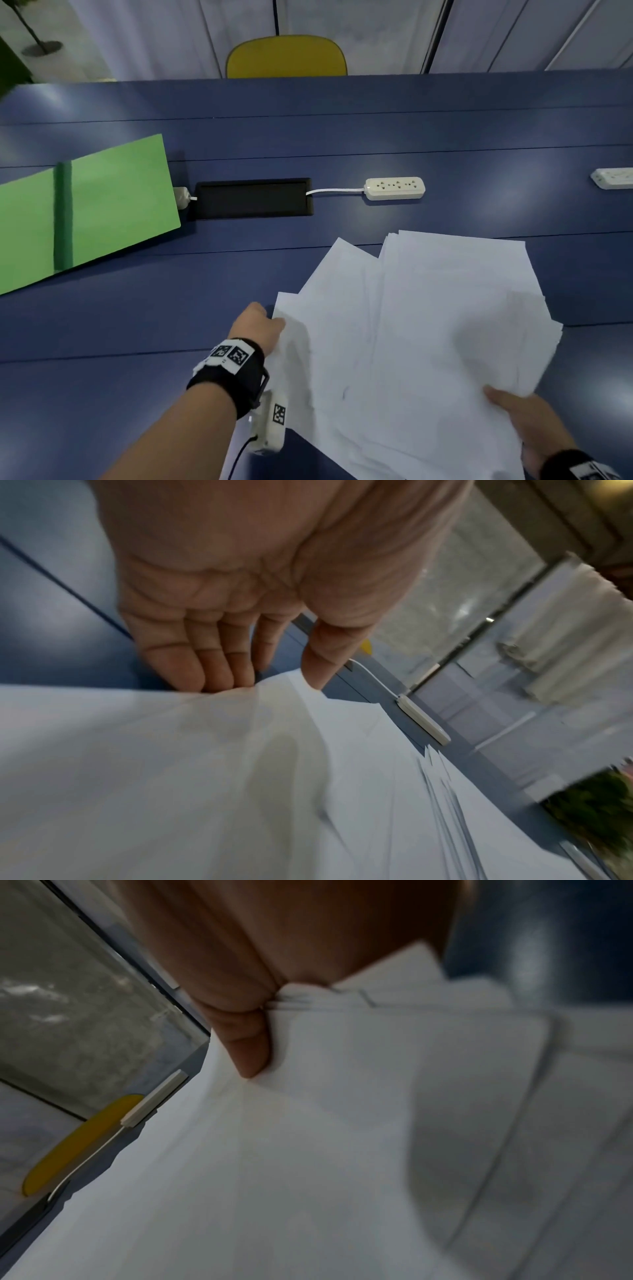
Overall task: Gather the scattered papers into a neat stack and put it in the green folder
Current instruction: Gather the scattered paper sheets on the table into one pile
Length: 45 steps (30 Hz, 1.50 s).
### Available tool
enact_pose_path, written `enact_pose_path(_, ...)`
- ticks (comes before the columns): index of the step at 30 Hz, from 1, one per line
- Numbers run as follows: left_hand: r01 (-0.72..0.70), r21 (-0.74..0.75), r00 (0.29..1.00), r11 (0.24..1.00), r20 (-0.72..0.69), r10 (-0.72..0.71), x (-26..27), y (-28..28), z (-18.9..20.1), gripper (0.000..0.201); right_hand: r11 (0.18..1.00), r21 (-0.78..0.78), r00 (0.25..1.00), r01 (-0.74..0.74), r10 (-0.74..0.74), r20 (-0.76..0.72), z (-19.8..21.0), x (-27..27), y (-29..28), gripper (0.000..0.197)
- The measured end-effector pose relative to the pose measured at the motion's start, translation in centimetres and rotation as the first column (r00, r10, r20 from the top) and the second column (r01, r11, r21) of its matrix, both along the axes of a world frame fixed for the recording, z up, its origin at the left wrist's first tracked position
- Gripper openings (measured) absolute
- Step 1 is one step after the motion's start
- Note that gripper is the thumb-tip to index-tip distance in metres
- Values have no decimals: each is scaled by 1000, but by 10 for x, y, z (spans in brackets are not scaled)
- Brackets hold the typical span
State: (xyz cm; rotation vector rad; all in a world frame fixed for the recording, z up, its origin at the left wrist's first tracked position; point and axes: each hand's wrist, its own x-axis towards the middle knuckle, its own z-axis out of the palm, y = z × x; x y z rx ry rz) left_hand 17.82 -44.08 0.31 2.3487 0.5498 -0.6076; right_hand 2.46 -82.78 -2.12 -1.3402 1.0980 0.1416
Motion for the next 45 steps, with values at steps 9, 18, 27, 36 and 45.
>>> enact_pose_path(9,57,-12,996,998,74,-56,-5,-30,2,8,1000,-6,1000,7,-7,-28,-10,-2,-5,19)
enact_pose_path(18,48,34,976,998,209,-54,-25,-7,3,19,998,-60,1000,-29,29,-13,-6,-3,-6,27)
enact_pose_path(27,-193,19,895,981,412,168,-3,130,89,3,990,-138,999,-33,30,-19,-1,7,7,26)
enact_pose_path(36,-350,-541,787,765,272,553,10,185,108,30,978,7,970,-210,207,127,17,38,86,23)
enact_pose_path(45,-595,-581,669,555,25,743,-35,133,30,33,938,218,963,-269,255,93,20,44,144,18)
